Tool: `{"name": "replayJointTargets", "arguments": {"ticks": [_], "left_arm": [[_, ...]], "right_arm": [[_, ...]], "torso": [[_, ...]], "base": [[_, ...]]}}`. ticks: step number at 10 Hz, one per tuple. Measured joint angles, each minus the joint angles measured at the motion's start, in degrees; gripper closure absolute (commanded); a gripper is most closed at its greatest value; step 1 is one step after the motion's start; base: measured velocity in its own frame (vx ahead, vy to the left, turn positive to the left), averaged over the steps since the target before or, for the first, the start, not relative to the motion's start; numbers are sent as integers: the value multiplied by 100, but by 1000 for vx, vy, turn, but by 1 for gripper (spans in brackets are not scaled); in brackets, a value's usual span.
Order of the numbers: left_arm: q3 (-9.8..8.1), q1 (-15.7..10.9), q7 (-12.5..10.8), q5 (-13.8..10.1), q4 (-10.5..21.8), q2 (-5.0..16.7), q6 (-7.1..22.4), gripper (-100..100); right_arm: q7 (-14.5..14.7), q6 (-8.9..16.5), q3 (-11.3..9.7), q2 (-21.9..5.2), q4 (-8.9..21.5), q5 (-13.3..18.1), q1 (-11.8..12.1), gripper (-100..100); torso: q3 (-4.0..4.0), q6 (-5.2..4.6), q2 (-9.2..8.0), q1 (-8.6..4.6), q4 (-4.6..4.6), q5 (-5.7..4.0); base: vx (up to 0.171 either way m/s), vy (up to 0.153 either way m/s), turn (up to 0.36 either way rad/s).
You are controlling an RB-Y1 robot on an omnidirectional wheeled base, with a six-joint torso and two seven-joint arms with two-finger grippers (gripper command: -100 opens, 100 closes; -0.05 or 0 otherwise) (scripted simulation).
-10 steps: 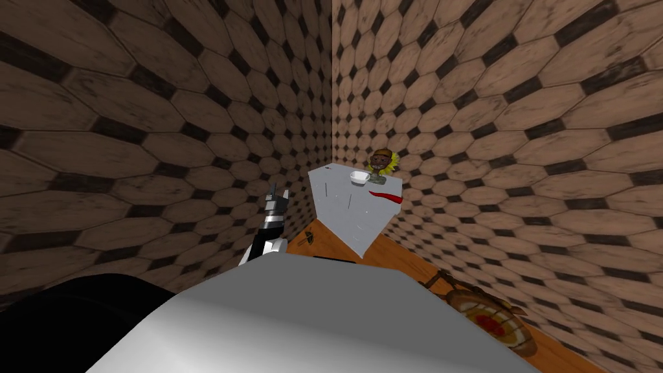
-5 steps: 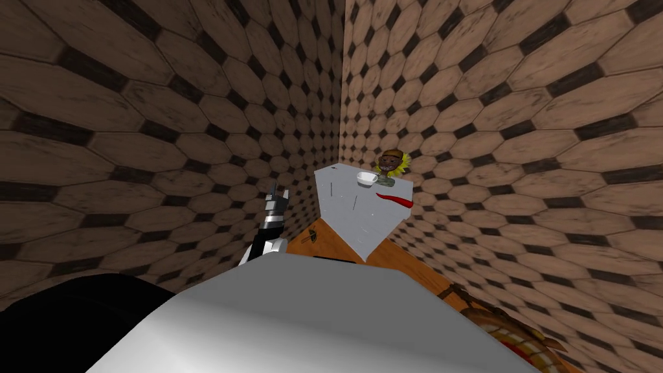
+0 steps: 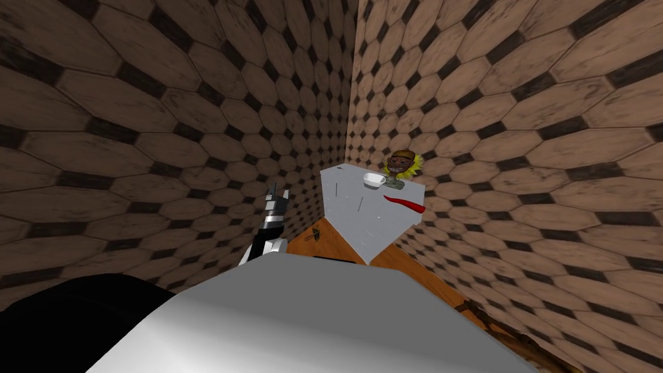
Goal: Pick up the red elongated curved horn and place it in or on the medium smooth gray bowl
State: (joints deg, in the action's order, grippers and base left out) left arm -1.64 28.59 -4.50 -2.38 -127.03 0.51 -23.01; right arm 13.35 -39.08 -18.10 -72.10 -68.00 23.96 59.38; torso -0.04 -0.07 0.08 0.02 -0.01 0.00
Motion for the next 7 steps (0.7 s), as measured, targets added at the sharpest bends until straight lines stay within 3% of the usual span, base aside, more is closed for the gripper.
{"name": "replayJointTargets", "arguments": {"ticks": [4,7], "left_arm": [[0,0,0,0,0,0,0,0],[0,0,0,0,0,0,0,0]], "right_arm": [[65,-90,-63,-750,218,-74,332,-100],[103,-333,-200,-1079,717,-52,241,-100]], "torso": [[-3,1,6,6,1,2],[-2,1,4,6,1,1]], "base": [[6,19,118],[6,31,189]]}}
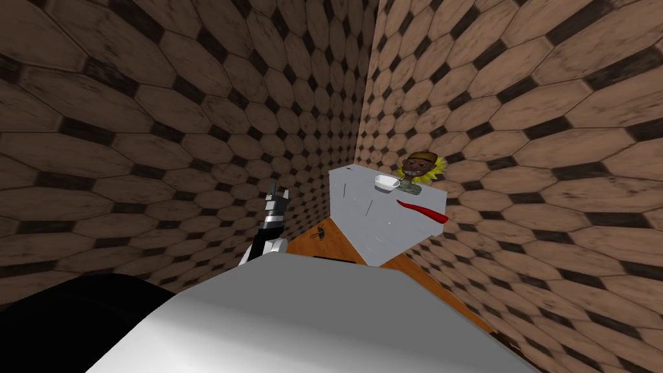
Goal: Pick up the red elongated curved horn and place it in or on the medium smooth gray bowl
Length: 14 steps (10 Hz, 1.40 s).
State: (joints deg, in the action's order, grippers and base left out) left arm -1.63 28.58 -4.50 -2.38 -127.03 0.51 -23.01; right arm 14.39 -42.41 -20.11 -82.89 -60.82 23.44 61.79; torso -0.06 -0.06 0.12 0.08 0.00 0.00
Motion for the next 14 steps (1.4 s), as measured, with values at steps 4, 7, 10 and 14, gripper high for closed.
{"name": "replayJointTargets", "arguments": {"ticks": [4,7,10,14], "left_arm": [[0,0,0,0,0,0,0,0],[1,0,0,0,0,0,0,0],[-1,1,0,0,0,0,0,0],[0,1,0,0,0,0,0,0]], "right_arm": [[135,-276,-124,-564,606,-74,75,-100],[190,-359,-120,-1153,750,-300,331,-100],[200,-526,-216,-1243,1072,-232,148,-100],[366,-746,-222,-1711,1454,-521,319,-100]], "torso": [[-2,-1,3,8,0,2],[-6,5,10,17,3,4],[5,-7,-8,-3,-3,-2],[-5,-5,8,18,1,4]], "base": [[13,43,149],[22,51,157],[6,18,47],[24,47,100]]}}
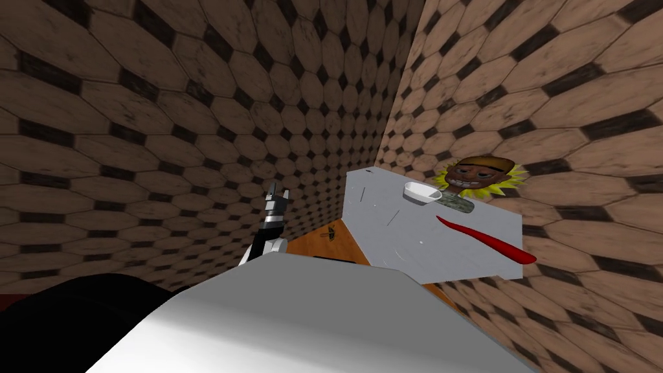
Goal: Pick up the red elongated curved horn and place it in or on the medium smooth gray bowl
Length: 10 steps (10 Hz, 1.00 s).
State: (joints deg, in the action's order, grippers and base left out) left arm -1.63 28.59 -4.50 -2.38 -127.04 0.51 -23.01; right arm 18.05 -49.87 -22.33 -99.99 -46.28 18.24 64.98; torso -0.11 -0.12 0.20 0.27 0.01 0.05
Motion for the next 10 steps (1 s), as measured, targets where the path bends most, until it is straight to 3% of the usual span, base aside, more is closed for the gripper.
{"name": "replayJointTargets", "arguments": {"ticks": [1,3,4,6,7,10], "left_arm": [[0,0,0,0,0,0,0,0],[0,0,0,0,0,0,0,0],[1,-1,0,0,0,0,0,0],[0,0,0,0,0,0,0,0],[0,-1,0,0,0,0,0,0],[-1,0,0,0,0,0,0,0]], "right_arm": [[-36,-68,-55,0,99,111,-162,-100],[-64,-176,-92,-228,250,49,-201,-100],[-125,-383,-174,-249,557,304,-564,-100],[-70,-391,-141,-422,497,60,-352,-100],[69,-308,-94,-765,329,-547,155,-100],[-44,-502,-132,-619,633,-62,-338,-100]], "torso": [[5,-3,-9,-11,-2,-4],[2,0,-2,-4,-1,-2],[-3,6,5,9,1,1],[4,-5,-7,-7,-2,-2],[-1,6,2,-1,1,-1],[11,-6,-18,-18,-5,-6]], "base": [[16,48,162],[38,69,164],[42,73,82],[29,37,54],[37,54,125],[12,31,58]]}}
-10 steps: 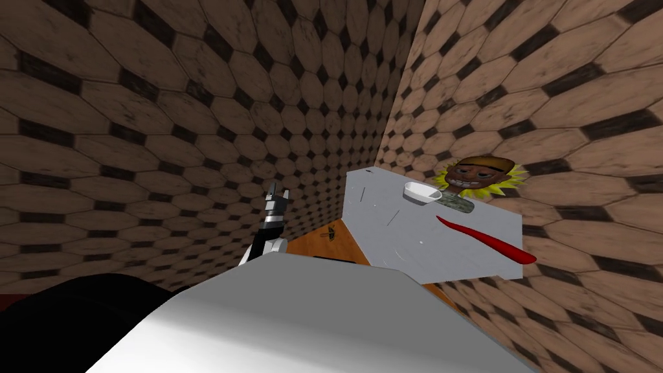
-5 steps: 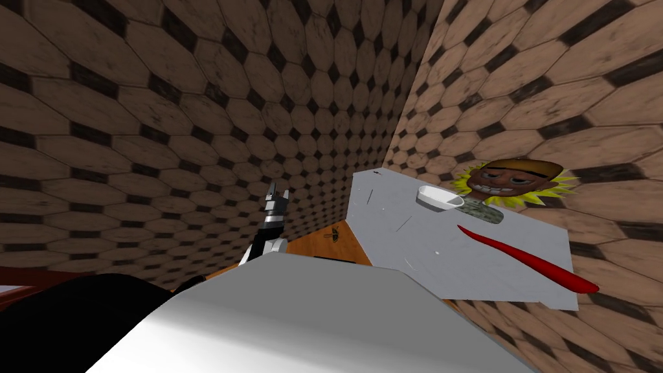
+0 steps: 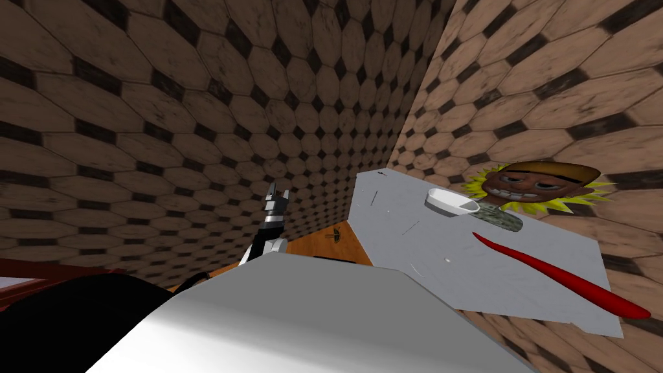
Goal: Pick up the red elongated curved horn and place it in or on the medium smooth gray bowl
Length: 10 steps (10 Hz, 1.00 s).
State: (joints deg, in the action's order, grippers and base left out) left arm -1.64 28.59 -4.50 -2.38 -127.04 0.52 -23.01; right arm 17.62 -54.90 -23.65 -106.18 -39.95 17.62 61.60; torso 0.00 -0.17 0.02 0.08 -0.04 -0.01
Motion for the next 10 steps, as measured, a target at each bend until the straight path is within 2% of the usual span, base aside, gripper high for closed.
{"name": "replayJointTargets", "arguments": {"ticks": [1,2,3,5,6,7,8,9,10], "left_arm": [[1,-1,0,0,0,0,0,0],[1,0,0,0,0,0,0,0],[1,0,0,0,0,-1,0,0],[0,0,0,0,0,0,0,0],[0,0,0,0,0,0,0,0],[2,-1,0,0,0,-1,0,0],[1,1,0,0,0,-1,0,0],[0,1,0,0,0,-1,0,0],[0,0,0,0,0,0,0,0]], "right_arm": [[104,27,-26,-224,-76,-410,255,-100],[53,-74,34,-157,90,-102,-4,-100],[-91,-278,105,-85,323,367,-413,-100],[29,-235,6,-305,199,19,-138,-100],[100,-188,-57,-370,149,-280,-29,-100],[-71,-412,280,-226,424,363,-454,-100],[-59,-493,212,-368,403,321,-396,-100],[38,-447,106,-462,330,149,-296,-100],[38,-438,159,-443,329,154,-312,-100]], "torso": [[-6,11,10,17,3,4],[-8,1,14,21,3,5],[-15,7,26,32,7,8],[-8,-1,13,11,4,4],[-2,-1,2,0,1,0],[-16,16,27,37,7,7],[-23,2,39,49,10,13],[-17,-3,29,33,7,10],[-8,-1,12,12,3,4]], "base": [[40,69,104],[74,97,140],[64,70,80],[14,10,-12],[74,129,386],[107,142,167],[76,73,-82],[28,20,-31],[-4,-12,15]]}}
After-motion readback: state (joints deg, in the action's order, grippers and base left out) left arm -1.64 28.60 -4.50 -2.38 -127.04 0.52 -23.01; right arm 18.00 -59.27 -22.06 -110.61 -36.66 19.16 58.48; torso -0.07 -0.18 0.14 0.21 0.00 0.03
